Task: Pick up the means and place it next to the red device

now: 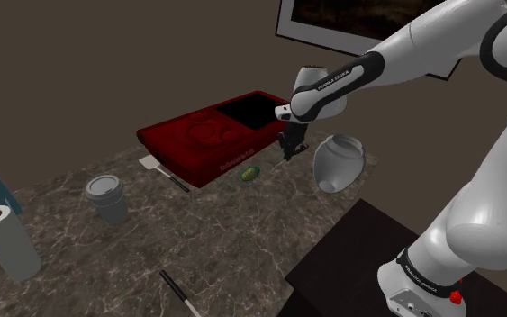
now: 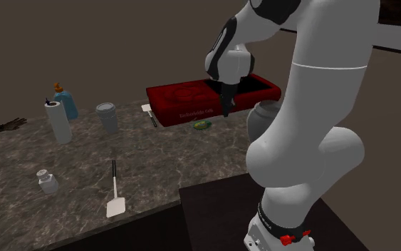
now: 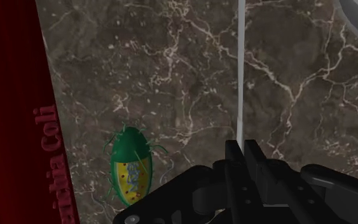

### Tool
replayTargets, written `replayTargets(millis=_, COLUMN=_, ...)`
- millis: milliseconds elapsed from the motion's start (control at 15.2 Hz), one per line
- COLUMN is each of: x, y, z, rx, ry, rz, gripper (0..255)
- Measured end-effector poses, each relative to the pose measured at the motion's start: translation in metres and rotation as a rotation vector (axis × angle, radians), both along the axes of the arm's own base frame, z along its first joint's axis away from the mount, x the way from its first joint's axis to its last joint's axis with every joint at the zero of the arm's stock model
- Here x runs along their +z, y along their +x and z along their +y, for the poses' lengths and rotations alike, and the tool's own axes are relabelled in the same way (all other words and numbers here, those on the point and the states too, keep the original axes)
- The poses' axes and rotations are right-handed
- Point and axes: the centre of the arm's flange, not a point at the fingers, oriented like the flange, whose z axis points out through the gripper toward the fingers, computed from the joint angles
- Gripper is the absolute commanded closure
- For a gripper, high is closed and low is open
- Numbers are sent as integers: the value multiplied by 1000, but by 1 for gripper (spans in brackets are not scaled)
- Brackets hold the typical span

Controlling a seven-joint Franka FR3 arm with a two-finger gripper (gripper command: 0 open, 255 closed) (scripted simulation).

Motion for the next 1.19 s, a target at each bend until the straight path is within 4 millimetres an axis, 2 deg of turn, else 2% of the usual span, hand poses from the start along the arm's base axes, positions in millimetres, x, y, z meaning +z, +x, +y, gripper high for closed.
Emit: replayTargets(millis=1188, x=-96, y=-1, z=0, rx=0, ry=0, rz=0, gripper=255)
